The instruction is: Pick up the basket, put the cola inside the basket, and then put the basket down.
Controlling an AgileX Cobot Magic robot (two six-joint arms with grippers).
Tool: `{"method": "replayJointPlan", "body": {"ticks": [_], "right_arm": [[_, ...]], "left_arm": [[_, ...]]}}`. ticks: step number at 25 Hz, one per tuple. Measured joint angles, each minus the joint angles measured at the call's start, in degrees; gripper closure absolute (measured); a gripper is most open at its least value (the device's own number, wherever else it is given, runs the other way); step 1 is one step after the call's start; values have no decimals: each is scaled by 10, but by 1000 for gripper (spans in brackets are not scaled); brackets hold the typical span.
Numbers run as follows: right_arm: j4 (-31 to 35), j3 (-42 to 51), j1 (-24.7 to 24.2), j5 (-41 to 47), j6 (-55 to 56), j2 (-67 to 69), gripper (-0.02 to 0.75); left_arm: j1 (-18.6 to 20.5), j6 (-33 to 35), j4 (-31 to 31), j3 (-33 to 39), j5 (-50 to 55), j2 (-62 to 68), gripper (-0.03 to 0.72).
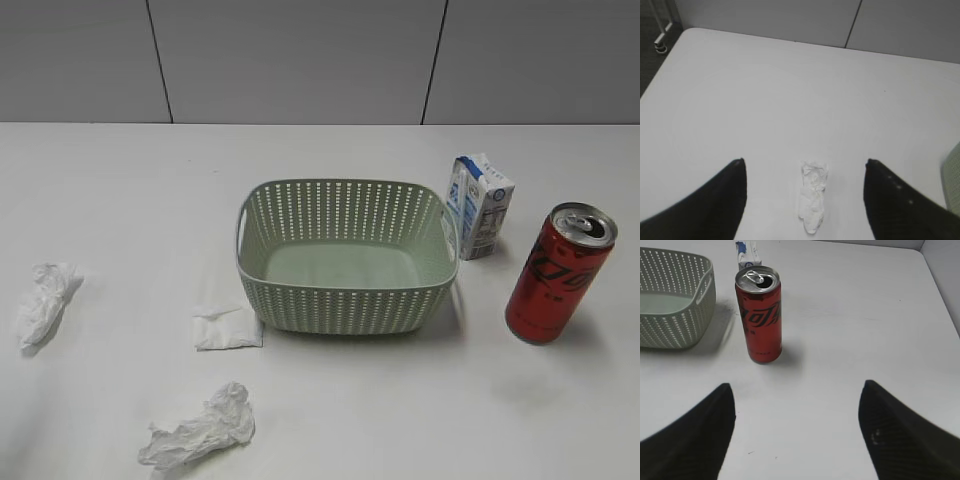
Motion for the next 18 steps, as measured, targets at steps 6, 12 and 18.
{"method": "replayJointPlan", "body": {"ticks": [6,12,18], "right_arm": [[0,0,0,0,0,0,156],[-1,0,0,0,0,0,156],[-3,0,0,0,0,0,156]], "left_arm": [[-67,1,-3,-85,26,151,134],[-125,2,-5,-205,87,315,134],[-190,-18,-5,-329,153,453,139]]}}
